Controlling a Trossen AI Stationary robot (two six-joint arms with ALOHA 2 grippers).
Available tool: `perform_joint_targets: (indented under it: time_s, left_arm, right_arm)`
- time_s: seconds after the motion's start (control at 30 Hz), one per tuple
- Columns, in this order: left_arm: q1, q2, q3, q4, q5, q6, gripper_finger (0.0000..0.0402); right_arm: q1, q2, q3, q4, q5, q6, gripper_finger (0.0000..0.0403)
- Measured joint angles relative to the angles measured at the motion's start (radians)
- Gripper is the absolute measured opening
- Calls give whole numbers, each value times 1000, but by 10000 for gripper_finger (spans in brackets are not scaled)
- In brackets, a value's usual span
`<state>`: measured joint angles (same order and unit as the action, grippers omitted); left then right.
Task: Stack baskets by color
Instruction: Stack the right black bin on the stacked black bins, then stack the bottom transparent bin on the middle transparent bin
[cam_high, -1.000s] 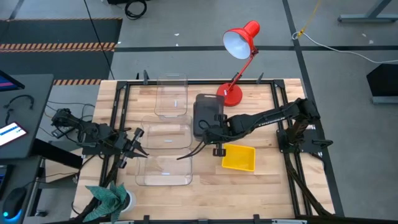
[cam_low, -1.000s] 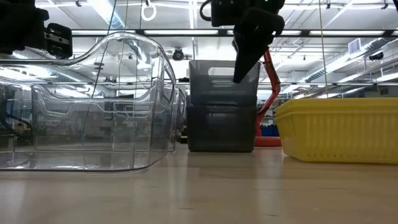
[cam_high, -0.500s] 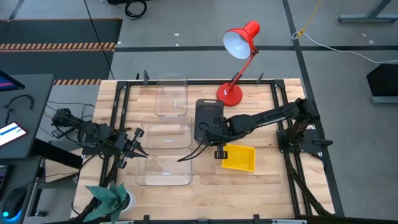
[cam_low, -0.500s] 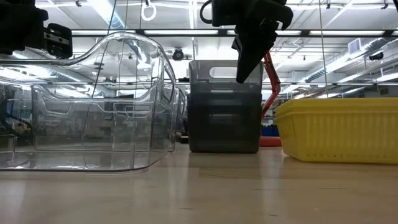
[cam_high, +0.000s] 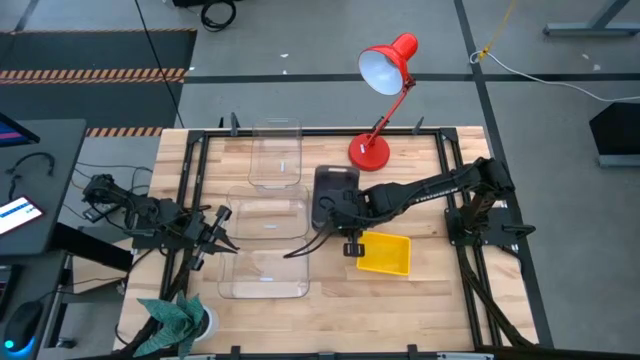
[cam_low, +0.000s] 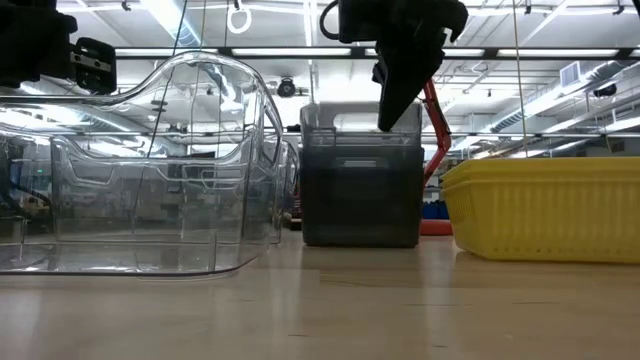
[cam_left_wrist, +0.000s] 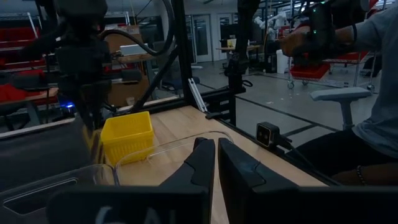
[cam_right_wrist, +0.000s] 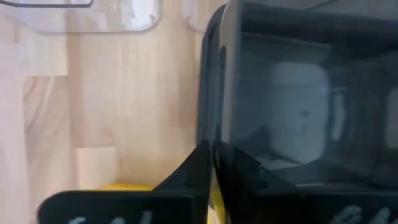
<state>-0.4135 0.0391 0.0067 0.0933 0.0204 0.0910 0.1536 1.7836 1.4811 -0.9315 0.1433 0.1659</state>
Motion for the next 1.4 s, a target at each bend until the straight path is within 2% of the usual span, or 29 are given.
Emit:
perform_joint_targets:
  time_s: [0.2, 0.37, 0.93, 1.03, 1.17, 1.23, 1.4]
  left_arm:
    - [0, 0, 0, 0, 0, 0, 31]
    - [0, 0, 0, 0, 0, 0, 36]
    - [0, 0, 0, -1, 0, 0, 36]
    - [0, 0, 0, 0, 0, 0, 33]
    - [0, 0, 0, 0, 0, 0, 27]
    - [0, 0, 0, -1, 0, 0, 26]
    - [0, 0, 0, -1, 0, 0, 31]
  right_arm:
    - [-12, 0, 0, 0, -40, 19, 86]
    - [-13, -2, 15, -49, -45, 42, 105]
    - [13, -16, 55, -94, -39, 67, 108]
    - [49, -45, 55, -115, -1, 73, 108]
    - [100, -89, 55, -102, 117, 30, 108]
    - [117, -115, 31, -45, 164, -17, 108]
    - [127, -188, -91, 145, 170, -99, 108]
